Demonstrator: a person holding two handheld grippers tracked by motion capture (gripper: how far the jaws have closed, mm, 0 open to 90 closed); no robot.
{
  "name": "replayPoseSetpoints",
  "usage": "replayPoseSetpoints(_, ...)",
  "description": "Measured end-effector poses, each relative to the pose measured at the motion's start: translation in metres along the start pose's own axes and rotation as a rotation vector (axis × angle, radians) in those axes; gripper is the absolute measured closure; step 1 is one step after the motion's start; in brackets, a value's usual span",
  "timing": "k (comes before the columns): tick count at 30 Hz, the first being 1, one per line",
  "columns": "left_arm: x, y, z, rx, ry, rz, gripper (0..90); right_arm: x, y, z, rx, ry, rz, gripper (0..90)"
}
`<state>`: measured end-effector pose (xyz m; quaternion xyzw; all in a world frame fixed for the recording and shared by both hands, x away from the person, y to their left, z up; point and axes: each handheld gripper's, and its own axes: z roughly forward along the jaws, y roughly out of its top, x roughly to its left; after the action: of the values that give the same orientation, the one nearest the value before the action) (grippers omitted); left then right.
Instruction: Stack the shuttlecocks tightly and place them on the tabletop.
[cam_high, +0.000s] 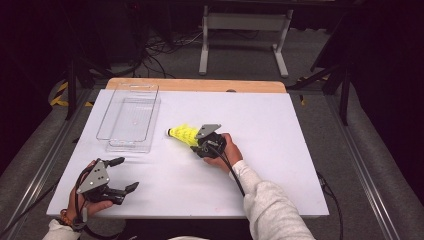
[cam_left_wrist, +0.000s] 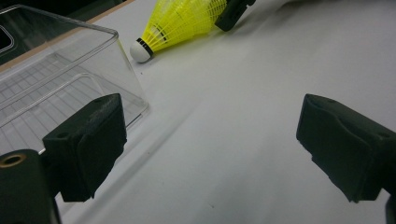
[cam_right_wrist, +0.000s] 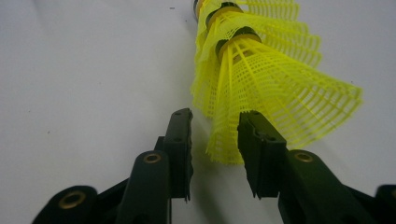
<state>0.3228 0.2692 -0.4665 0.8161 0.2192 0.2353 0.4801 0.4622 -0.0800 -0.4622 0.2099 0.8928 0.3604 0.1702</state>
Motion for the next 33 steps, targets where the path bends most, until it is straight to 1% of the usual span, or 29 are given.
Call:
replayPoseSetpoints(4, 0.000, 0.000, 0.000, 0.000, 0.005, -0.001, 9.4, 0.000, 0.001, -0.003, -0.009, -0.005, -0.001, 64.7)
replayPoseSetpoints(8, 0.000, 0.000, 0.000, -0.003, 0.006, 0.000, 9.5, 0.001, 0.001, -0.004, -0.005, -0.006, 0.007, 63.8)
replayPoseSetpoints(13, 0.000, 0.000, 0.000, -0.002, 0.005, -0.004, 9.5, 0.000, 0.002, -0.008, -0.019, -0.018, 0.000, 61.5)
replayPoseSetpoints(14, 0.000, 0.000, 0.000, -0.001, 0.005, -0.003, 9.5, -0.002, 0.004, -0.012, -0.032, -0.013, 0.013, 59.6)
replayPoseSetpoints(15, 0.000, 0.000, 0.000, -0.002, 0.006, -0.002, 9.5, -0.002, 0.004, -0.012, -0.032, -0.013, 0.013, 59.6)
replayPoseSetpoints(16, 0.000, 0.000, 0.000, -0.001, 0.006, -0.002, 9.5, -0.002, 0.005, -0.014, -0.032, -0.020, 0.001, 58.3)
replayPoseSetpoints(18, 0.000, 0.000, 0.000, -0.001, 0.008, 0.000, 9.5, -0.001, 0.005, -0.015, -0.035, -0.022, -0.001, 57.6)
replayPoseSetpoints(21, 0.000, 0.000, 0.000, 0.000, 0.009, 0.001, 9.5, -0.001, 0.007, -0.018, -0.041, -0.028, -0.001, 53.8)
replayPoseSetpoints(24, -0.001, 0.000, 0.000, -0.001, 0.009, 0.001, 9.5, 0.000, 0.007, -0.021, -0.039, -0.043, -0.013, 52.1)
replayPoseSetpoints(25, -0.001, 0.001, 0.000, 0.000, 0.010, 0.004, 9.5, 0.000, 0.008, -0.022, -0.045, -0.039, -0.005, 51.8)
replayPoseSetpoints(27, -0.001, 0.000, 0.000, 0.000, 0.011, 0.004, 9.4, 0.000, 0.008, -0.023, -0.047, -0.041, -0.005, 51.2)
replayPoseSetpoints(31, -0.001, 0.000, 0.000, 0.002, 0.014, -0.002, 9.4, 0.001, 0.008, -0.027, -0.045, -0.059, -0.012, 48.3)
replayPoseSetpoints(33, -0.001, 0.001, 0.000, 0.002, 0.018, 0.000, 9.5, 0.000, 0.008, -0.028, -0.048, -0.059, -0.008, 47.8)
